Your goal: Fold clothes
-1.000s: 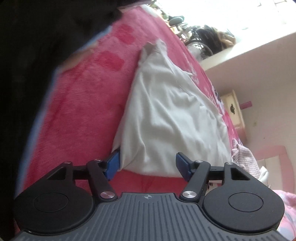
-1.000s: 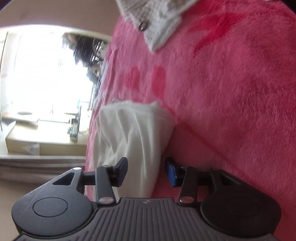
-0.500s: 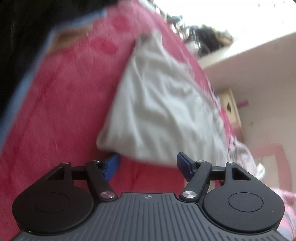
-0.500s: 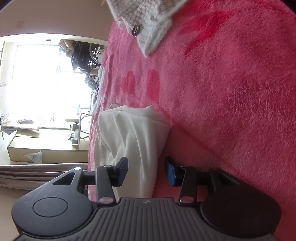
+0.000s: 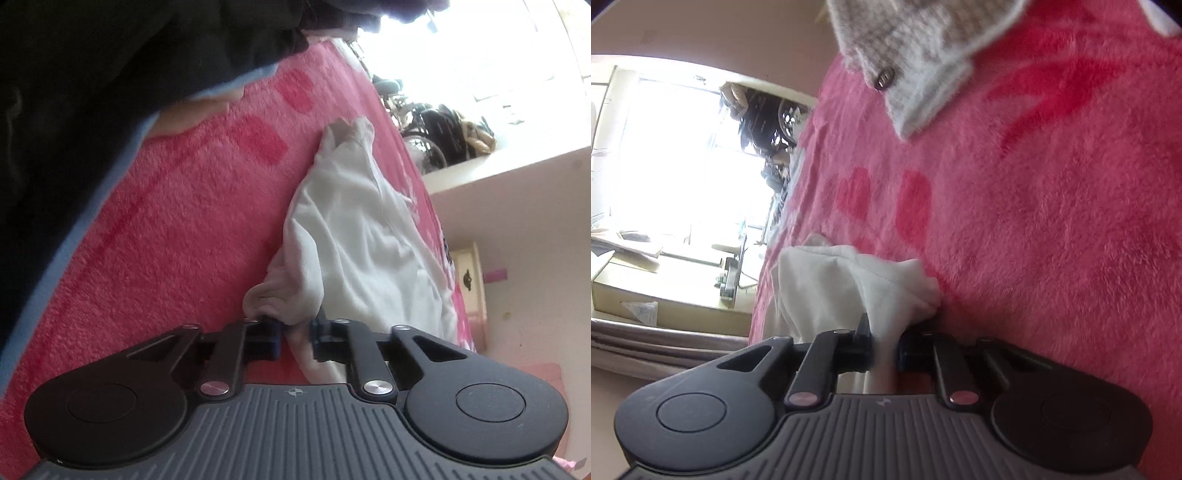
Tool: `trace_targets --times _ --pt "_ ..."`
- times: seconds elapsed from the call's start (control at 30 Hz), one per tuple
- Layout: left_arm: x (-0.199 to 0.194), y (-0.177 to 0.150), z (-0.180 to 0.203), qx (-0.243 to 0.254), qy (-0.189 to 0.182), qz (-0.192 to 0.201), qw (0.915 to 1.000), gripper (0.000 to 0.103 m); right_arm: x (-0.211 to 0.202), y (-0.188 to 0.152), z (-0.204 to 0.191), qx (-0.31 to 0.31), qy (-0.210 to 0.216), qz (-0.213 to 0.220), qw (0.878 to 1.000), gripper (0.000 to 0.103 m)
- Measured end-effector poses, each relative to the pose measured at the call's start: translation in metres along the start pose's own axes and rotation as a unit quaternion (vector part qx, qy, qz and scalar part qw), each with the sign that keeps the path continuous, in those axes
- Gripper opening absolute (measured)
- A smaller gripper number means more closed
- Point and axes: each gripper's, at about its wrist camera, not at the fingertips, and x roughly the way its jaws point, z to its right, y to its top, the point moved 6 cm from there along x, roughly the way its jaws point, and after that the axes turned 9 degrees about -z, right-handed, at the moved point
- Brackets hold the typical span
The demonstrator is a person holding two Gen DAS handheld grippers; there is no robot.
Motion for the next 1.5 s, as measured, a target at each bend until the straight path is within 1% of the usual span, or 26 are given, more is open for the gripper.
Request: trace_targets --times 0.1,0.2,0.23,0.3,0.5,0.6,0.67,0.7,0.77,0.8,0.83,0.87,0.93,1.03,1.13,1.17,1.23,1.3,1.4,1.5 --pt "-0.01 0.006 0.01 0.022 -0.007 0.012 0.9997 0.007 -0.02 -0.008 -0.003 -0.009 0.006 0.019 1.0 0.01" --pt "-0.019 0.012 0.01 0.014 -0.017 0.007 0.9997 0.006 -0.043 -0.014 0.002 -0.004 0.006 0.02 1.0 0.007" --pt "-0.023 0.013 0.009 0.008 -0.019 0.001 0.9998 0.006 -0.053 -0.017 0.005 0.0 0.006 0.02 1.0 0.004" --pt "-0.03 0.014 0.006 0.003 -0.022 -0.012 0.9997 0.005 -0.077 -0.023 0.01 0.006 0.006 0.021 1.0 0.004" --pt "-0.062 -0.005 0.016 0.058 -0.019 -0.059 0.9964 0.005 -0.157 -0.059 0.039 0.023 -0.007 0.028 0.999 0.004" --pt "-0.075 -0.014 0.01 0.074 -0.001 -0.082 0.9938 0.005 -0.195 -0.083 0.058 0.039 -0.015 0.024 0.999 0.004" --pt "-0.071 -0.017 0.001 0.068 0.013 -0.093 0.9932 0.006 -0.215 -0.1 0.072 0.045 -0.025 0.017 0.999 0.004" --pt "-0.063 -0.017 -0.005 0.068 0.023 -0.096 0.9928 0.007 -0.219 -0.103 0.077 0.049 -0.031 0.015 0.998 0.005" --pt "-0.047 -0.017 -0.017 0.067 0.044 -0.104 0.9913 0.008 -0.224 -0.106 0.086 0.056 -0.044 0.01 0.997 0.013" --pt "-0.04 -0.017 -0.022 0.062 0.047 -0.113 0.9905 0.009 -0.227 -0.108 0.09 0.059 -0.05 0.007 0.997 0.025" --pt "-0.036 -0.017 -0.023 0.062 0.049 -0.118 0.9899 0.012 -0.229 -0.109 0.094 0.063 -0.056 0.005 0.996 0.033" --pt "-0.035 -0.016 -0.021 0.065 0.05 -0.12 0.9894 0.014 -0.232 -0.111 0.099 0.066 -0.062 0.002 0.996 0.033" --pt "-0.04 -0.02 -0.017 0.081 0.054 -0.123 0.9876 0.025 -0.237 -0.114 0.107 0.073 -0.075 -0.003 0.995 0.038" --pt "-0.049 -0.03 -0.012 0.105 0.063 -0.128 0.9842 0.034 -0.251 -0.129 0.102 0.061 -0.101 -0.009 0.993 0.039" --pt "-0.053 -0.041 -0.008 0.117 0.065 -0.136 0.9817 0.035 -0.24 -0.138 0.094 0.084 -0.07 -0.032 0.993 0.039" --pt "-0.053 -0.044 -0.007 0.118 0.064 -0.14 0.981 0.035 -0.231 -0.135 0.086 0.09 -0.064 -0.038 0.993 0.038" --pt "-0.056 -0.051 -0.006 0.125 0.066 -0.147 0.979 0.035 -0.216 -0.137 0.079 0.089 -0.058 -0.048 0.993 0.037" --pt "-0.061 -0.057 -0.004 0.141 0.07 -0.153 0.9757 0.035 -0.208 -0.146 0.074 0.074 -0.07 -0.055 0.993 0.036" --pt "-0.073 -0.066 0.004 0.188 0.082 -0.152 0.9668 0.035 -0.201 -0.162 0.068 0.045 -0.089 -0.062 0.993 0.033" --pt "-0.076 -0.072 0.021 0.242 0.081 -0.152 0.9547 0.035 -0.202 -0.177 0.061 0.002 -0.109 -0.066 0.992 0.032"
